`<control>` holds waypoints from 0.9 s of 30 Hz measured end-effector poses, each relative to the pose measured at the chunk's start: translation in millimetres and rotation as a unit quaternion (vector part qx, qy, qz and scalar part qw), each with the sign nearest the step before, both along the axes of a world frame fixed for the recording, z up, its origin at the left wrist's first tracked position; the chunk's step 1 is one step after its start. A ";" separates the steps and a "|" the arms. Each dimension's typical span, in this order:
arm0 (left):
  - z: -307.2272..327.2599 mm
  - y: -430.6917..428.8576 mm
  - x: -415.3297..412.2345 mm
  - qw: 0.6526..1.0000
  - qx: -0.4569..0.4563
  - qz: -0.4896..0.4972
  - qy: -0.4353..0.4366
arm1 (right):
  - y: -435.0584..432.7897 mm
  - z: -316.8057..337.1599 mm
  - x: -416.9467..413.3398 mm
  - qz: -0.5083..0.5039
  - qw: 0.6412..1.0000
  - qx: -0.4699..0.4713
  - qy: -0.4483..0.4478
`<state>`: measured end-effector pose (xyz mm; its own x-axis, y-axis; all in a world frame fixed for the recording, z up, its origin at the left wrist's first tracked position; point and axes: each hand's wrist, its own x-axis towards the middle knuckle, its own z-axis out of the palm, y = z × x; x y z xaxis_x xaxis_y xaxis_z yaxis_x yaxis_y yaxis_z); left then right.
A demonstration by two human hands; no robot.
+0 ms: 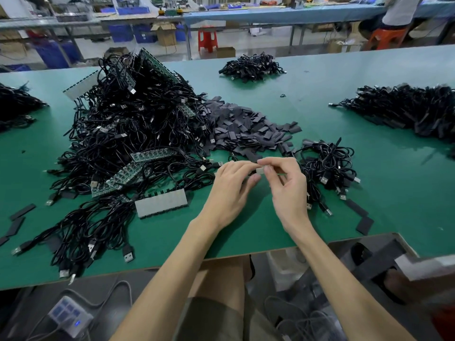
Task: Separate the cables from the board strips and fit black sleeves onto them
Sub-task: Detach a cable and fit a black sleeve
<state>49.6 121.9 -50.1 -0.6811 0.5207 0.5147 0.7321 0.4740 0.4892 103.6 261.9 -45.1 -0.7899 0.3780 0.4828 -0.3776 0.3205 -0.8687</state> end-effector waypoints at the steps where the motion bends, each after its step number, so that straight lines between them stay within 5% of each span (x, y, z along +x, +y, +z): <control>1: 1.4 0.0 0.4 1.000 0.012 -0.009 -0.005 | -0.2 0.1 0.2 0.001 1.000 0.003 0.006; 18: 10.1 -3.8 5.1 0.985 0.161 -0.016 -0.058 | 1.2 -3.3 -3.1 0.057 0.996 -0.070 -0.021; 27: 13.2 -0.2 14.4 0.983 0.137 -0.034 -0.114 | 3.5 -2.9 -0.9 0.031 0.996 -0.079 -0.003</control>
